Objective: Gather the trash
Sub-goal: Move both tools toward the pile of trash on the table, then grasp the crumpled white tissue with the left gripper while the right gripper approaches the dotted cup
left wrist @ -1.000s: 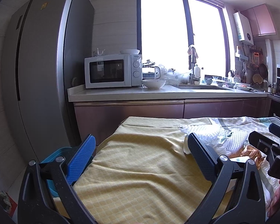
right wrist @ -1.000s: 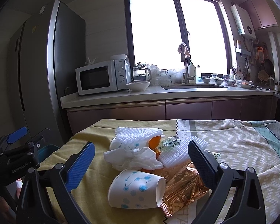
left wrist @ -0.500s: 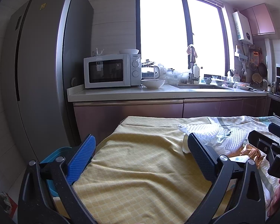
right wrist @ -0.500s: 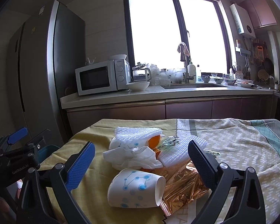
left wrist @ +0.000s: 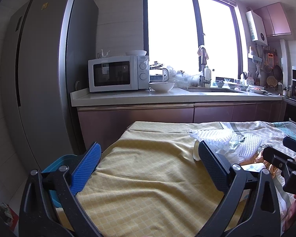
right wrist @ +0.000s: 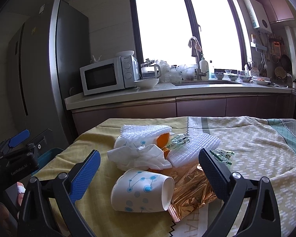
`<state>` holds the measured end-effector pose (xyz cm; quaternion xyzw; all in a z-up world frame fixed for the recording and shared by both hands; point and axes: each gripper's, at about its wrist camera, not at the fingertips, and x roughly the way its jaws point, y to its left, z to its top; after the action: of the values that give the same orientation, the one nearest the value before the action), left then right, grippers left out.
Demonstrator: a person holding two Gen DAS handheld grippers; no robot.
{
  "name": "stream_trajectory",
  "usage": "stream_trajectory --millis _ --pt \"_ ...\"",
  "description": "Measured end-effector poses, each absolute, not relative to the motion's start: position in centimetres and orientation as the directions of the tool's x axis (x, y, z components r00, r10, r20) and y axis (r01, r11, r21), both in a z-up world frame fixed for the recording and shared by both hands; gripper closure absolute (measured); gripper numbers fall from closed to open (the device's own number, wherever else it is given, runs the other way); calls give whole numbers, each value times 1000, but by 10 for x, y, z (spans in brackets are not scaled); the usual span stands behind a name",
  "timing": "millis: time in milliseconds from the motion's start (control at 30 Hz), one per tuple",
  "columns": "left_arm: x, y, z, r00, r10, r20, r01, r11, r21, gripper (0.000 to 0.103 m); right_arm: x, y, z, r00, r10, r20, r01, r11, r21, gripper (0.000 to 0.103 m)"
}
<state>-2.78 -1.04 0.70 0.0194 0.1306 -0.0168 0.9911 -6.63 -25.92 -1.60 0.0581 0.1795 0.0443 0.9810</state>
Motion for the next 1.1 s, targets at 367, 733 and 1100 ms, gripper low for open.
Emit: stream_trajectory --millis 367,733,1100 --pt "-22 -22 -2 950 -82 -301 100 994 46 6 -64 -266 -36 880 185 -438 -120 978 173 25" --pt "-6 -50 -15 900 -202 -386 243 968 60 6 -53 -270 -61 793 316 -520 -181 938 295 71" --pt "73 -86 -42 729 -368 -577 426 904 -38 36 -57 -292 -56 782 403 -475 -227 894 386 94"
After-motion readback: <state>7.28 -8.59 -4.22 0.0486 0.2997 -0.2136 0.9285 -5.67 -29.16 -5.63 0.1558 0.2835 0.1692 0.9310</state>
